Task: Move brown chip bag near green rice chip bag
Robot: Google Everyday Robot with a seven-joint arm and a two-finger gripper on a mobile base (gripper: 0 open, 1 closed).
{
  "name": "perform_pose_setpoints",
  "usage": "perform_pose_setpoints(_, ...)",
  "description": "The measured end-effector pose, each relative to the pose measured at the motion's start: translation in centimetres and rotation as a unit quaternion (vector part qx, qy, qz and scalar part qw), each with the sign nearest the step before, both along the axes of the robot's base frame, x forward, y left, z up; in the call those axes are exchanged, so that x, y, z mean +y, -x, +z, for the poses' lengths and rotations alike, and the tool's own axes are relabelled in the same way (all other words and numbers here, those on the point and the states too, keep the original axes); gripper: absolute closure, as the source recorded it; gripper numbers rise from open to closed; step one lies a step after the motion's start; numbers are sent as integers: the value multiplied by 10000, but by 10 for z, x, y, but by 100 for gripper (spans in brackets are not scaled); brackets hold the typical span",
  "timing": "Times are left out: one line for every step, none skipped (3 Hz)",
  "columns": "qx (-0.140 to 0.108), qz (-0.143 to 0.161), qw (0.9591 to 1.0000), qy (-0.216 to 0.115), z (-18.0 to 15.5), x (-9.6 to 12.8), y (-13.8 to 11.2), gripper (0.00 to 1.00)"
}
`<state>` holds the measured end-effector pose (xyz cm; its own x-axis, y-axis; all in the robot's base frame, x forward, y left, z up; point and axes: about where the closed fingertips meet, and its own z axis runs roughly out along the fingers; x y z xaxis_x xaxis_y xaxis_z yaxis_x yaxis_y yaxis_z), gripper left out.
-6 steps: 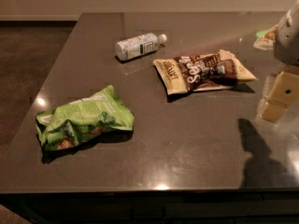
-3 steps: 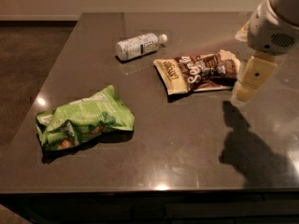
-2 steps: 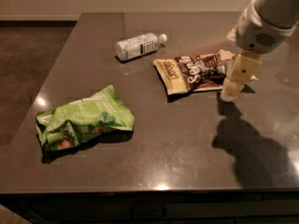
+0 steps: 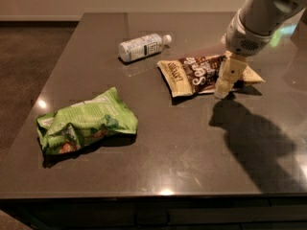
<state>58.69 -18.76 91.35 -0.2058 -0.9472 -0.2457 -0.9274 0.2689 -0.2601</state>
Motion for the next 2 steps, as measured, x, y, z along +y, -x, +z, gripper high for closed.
perform_pose_setpoints(106, 123, 9998, 154, -21, 2, -32, 0)
perform_pose_setpoints(233, 244, 9991, 256, -34, 5, -46, 0)
